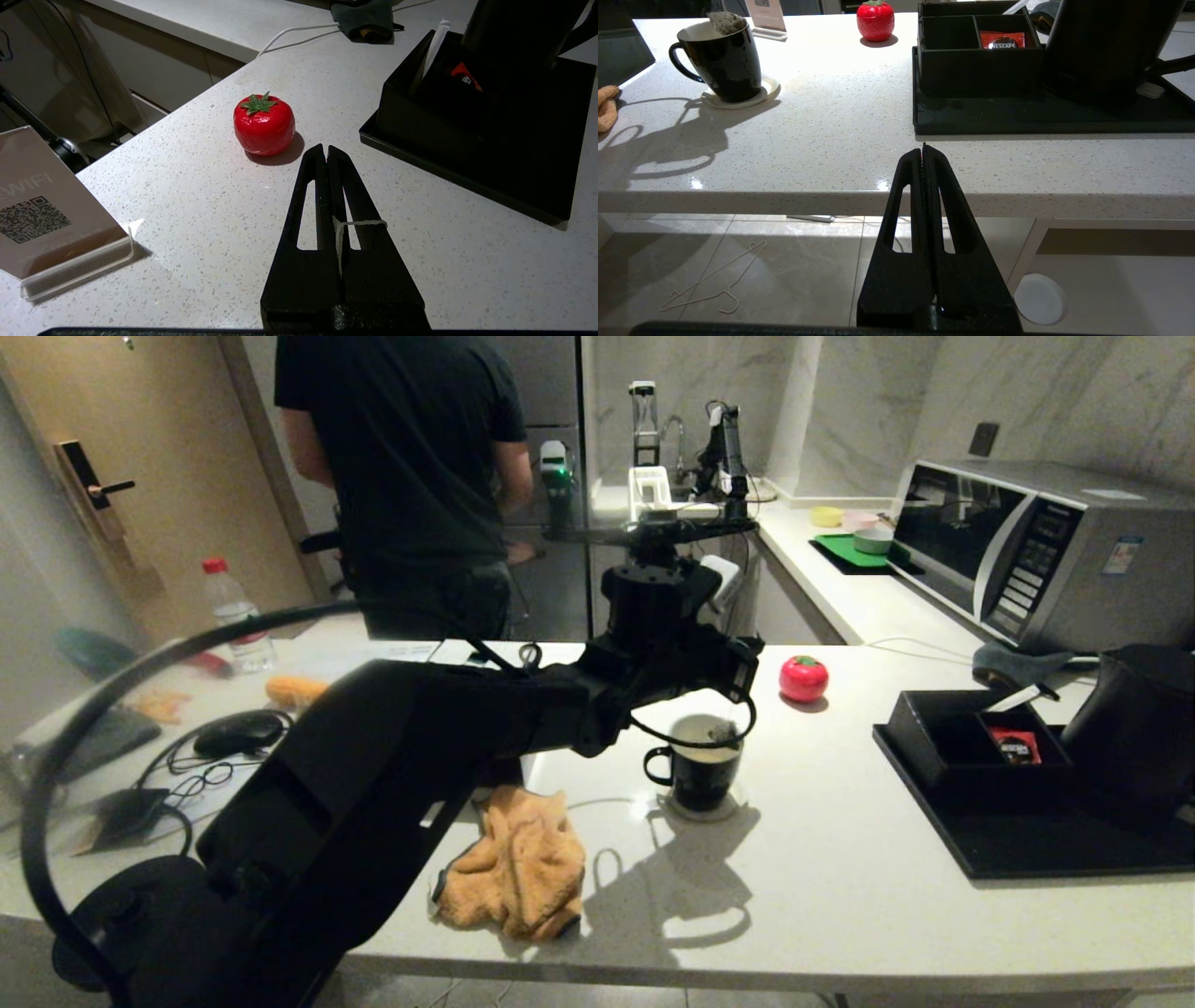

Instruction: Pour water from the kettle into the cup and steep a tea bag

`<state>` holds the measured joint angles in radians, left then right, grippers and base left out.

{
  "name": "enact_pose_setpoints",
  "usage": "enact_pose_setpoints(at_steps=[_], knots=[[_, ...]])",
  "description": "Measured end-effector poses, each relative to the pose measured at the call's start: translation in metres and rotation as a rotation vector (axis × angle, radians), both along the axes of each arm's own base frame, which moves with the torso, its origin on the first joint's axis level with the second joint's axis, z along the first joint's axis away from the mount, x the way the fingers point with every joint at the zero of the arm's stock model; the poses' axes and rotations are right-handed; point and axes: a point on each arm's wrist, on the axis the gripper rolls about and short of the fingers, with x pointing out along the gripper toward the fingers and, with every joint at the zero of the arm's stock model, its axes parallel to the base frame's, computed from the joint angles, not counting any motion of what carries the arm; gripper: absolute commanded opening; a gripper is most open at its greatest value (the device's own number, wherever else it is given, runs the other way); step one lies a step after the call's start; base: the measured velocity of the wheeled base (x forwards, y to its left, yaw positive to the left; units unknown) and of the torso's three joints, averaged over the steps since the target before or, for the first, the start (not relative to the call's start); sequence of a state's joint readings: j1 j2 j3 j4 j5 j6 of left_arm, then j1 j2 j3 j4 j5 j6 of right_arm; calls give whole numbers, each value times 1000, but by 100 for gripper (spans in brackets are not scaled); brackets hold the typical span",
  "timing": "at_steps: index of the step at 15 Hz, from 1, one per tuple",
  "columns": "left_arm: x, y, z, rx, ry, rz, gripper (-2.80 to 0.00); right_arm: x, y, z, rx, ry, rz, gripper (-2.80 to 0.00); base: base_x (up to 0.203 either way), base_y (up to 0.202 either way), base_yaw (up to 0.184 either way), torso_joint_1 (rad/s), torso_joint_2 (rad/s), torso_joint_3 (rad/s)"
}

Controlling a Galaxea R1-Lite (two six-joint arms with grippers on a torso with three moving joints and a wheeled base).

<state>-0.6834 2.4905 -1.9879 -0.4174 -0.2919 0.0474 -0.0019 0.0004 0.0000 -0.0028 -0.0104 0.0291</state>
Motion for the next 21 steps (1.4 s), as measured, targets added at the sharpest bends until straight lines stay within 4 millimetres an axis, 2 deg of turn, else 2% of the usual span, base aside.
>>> enact_pose_setpoints(at_steps=[4, 14, 17, 21], knots=[[3, -1, -7, -4, -5, 1, -280, 0, 0, 0, 0, 0, 0, -280, 0, 0, 0, 0, 0, 0], [13, -8, -49, -5, -1, 4, -280, 0, 0, 0, 0, 0, -1, -280, 0, 0, 0, 0, 0, 0], [12, -9, -48, -6, -4, 6, -280, 0, 0, 0, 0, 0, 0, -280, 0, 0, 0, 0, 0, 0], [8, -8, -30, -9, -42, 3, -280, 0, 0, 0, 0, 0, 0, -280, 0, 0, 0, 0, 0, 0]])
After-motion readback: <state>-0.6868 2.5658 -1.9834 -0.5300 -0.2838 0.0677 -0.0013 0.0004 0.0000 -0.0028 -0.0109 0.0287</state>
